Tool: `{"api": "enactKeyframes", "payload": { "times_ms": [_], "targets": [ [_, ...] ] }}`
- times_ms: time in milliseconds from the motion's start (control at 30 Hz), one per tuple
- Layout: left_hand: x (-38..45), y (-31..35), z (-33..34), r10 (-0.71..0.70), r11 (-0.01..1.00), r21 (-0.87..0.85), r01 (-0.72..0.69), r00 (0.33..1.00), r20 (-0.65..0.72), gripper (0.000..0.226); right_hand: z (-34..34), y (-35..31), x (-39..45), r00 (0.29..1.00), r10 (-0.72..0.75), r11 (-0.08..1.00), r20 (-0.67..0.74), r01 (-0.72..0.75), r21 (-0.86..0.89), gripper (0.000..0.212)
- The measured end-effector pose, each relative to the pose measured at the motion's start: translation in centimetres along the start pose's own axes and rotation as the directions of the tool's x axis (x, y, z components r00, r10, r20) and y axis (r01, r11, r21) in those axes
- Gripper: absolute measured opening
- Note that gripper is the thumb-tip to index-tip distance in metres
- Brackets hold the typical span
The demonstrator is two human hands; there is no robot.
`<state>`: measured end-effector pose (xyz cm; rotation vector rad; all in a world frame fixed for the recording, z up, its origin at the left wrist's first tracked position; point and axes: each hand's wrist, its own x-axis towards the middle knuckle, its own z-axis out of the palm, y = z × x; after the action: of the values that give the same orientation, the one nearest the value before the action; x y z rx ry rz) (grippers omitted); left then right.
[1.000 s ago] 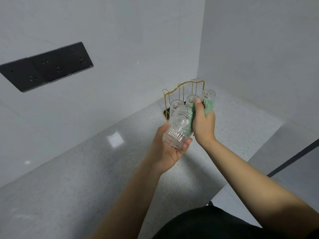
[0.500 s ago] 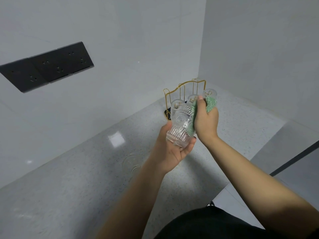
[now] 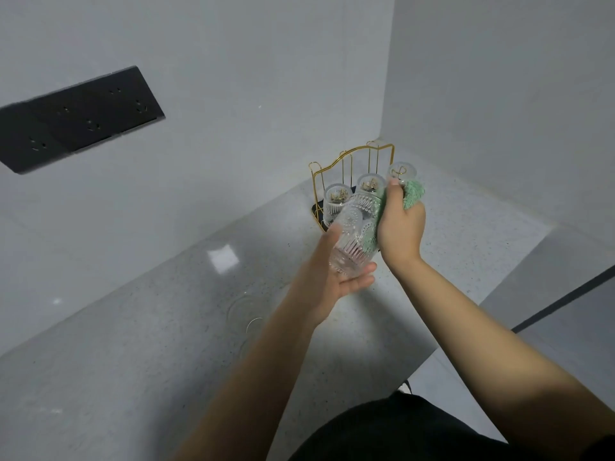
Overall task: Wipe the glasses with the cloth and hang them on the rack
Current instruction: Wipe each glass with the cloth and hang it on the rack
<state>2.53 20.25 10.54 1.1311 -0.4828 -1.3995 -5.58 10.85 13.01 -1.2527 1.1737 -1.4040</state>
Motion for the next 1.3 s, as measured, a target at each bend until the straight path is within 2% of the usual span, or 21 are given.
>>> {"api": "enactKeyframes", "payload": {
  "times_ms": [67, 133, 200, 233, 300, 333, 400, 500, 567, 633, 667, 733, 767, 833, 900, 967, 1033, 1100, 1133, 1200, 1300],
  "targets": [
    [0.7, -0.5, 0.4, 0.138, 0.968, 0.225, -0.108, 0.983, -0.123, 0.081, 0.2, 0.2, 0.7, 1.0, 0.02, 0.998, -0.009, -0.021, -0.06, 0.046],
    [1.5, -0.1, 0.8, 0.212, 0.932, 0.334, -0.142, 0.959, -0.185, 0.067, 0.3, 0.5, 1.6, 0.999, 0.044, 0.995, -0.005, -0.044, -0.087, 0.046],
    [2.6, 0.5, 0.7, 0.113, 0.977, 0.194, -0.082, 0.982, -0.153, 0.058, 0.3, 0.8, 2.4, 0.999, 0.049, 0.998, 0.008, -0.049, -0.045, 0.043],
    [3.3, 1.0, 1.0, 0.009, 0.998, 0.056, -0.003, 0.994, -0.11, 0.052, 0.2, 1.1, 3.1, 0.999, 0.044, 0.999, 0.018, -0.044, -0.004, 0.041],
    [4.1, 1.4, 1.2, -0.168, 0.972, -0.171, 0.163, 0.986, -0.012, 0.047, 0.2, 1.0, 4.0, 0.999, 0.02, 0.997, 0.033, -0.022, 0.076, 0.038],
    [4.9, 1.4, 1.4, -0.216, 0.951, -0.224, 0.211, 0.976, 0.005, 0.051, 0.2, 1.0, 4.9, 0.999, 0.012, 0.995, 0.037, -0.016, 0.095, 0.039],
    [6.6, 1.4, 2.3, -0.233, 0.953, -0.204, 0.226, 0.972, -0.01, 0.058, 0.4, 1.3, 6.7, 0.999, 0.018, 0.996, 0.027, -0.02, 0.083, 0.04],
    [9.1, 1.5, 3.9, -0.072, 0.997, -0.037, 0.067, 0.986, -0.153, 0.059, 0.7, 2.3, 9.8, 0.996, 0.086, 0.996, -0.001, -0.086, 0.013, 0.043],
    [10.7, 1.3, 4.8, 0.109, 0.975, 0.217, -0.057, 0.966, -0.236, 0.065, 1.1, 3.2, 11.7, 0.991, 0.134, 0.99, -0.001, -0.134, -0.05, 0.046],
    [12.3, 1.3, 5.3, 0.24, 0.916, 0.381, -0.125, 0.931, -0.274, 0.055, 1.6, 4.2, 13.5, 0.986, 0.167, 0.984, 0.028, -0.165, -0.061, 0.046],
    [13.1, 1.4, 5.3, 0.252, 0.918, 0.373, -0.137, 0.927, -0.279, 0.046, 1.8, 4.7, 14.3, 0.982, 0.179, 0.983, 0.055, -0.177, -0.04, 0.044],
    [14.3, 2.6, 5.4, 0.113, 0.986, 0.145, -0.077, 0.96, -0.257, 0.033, 2.0, 5.4, 15.3, 0.977, 0.19, 0.981, 0.096, -0.193, 0.013, 0.038],
    [14.9, 3.1, 5.3, -0.003, 1.0, 0.003, 0.004, 0.974, -0.228, 0.036, 2.0, 5.6, 15.8, 0.977, 0.183, 0.981, 0.108, -0.188, 0.043, 0.035],
    [16.3, 3.6, 5.4, -0.208, 0.959, -0.227, 0.169, 0.965, -0.162, 0.051, 2.3, 5.8, 17.2, 0.983, 0.129, 0.988, 0.131, -0.139, 0.071, 0.032],
    [17.1, 3.5, 5.4, -0.26, 0.944, -0.244, 0.222, 0.955, -0.139, 0.058, 2.6, 5.9, 18.1, 0.986, 0.094, 0.993, 0.135, -0.103, 0.06, 0.037],
    [18.1, 3.3, 5.9, -0.188, 0.977, -0.134, 0.165, 0.964, -0.188, 0.056, 3.2, 6.1, 19.4, 0.985, 0.132, 0.991, 0.111, -0.134, 0.01, 0.042],
    [18.7, 3.4, 6.2, -0.018, 0.997, 0.069, 0.037, 0.967, -0.254, 0.045, 3.9, 6.2, 20.3, 0.98, 0.174, 0.983, 0.094, -0.166, -0.082, 0.045],
    [19.6, 2.9, 6.0, 0.239, 0.895, 0.438, -0.088, 0.923, -0.303, 0.072, 4.7, 6.4, 21.1, 0.967, 0.232, 0.965, 0.106, -0.215, -0.151, 0.045],
    [20.0, 2.6, 5.6, 0.332, 0.826, 0.551, -0.121, 0.894, -0.301, 0.08, 5.3, 6.4, 21.4, 0.956, 0.271, 0.954, 0.109, -0.252, -0.165, 0.043],
    [20.5, 2.9, 5.0, 0.419, 0.783, 0.602, -0.156, 0.848, -0.325, 0.078, 6.4, 6.5, 22.0, 0.945, 0.297, 0.949, 0.135, -0.276, -0.15, 0.04],
    [21.5, 4.4, 3.7, 0.34, 0.879, 0.456, -0.138, 0.852, -0.397, 0.066, 7.8, 7.0, 22.5, 0.95, 0.251, 0.967, 0.184, -0.24, -0.083, 0.037]
  ]
}}
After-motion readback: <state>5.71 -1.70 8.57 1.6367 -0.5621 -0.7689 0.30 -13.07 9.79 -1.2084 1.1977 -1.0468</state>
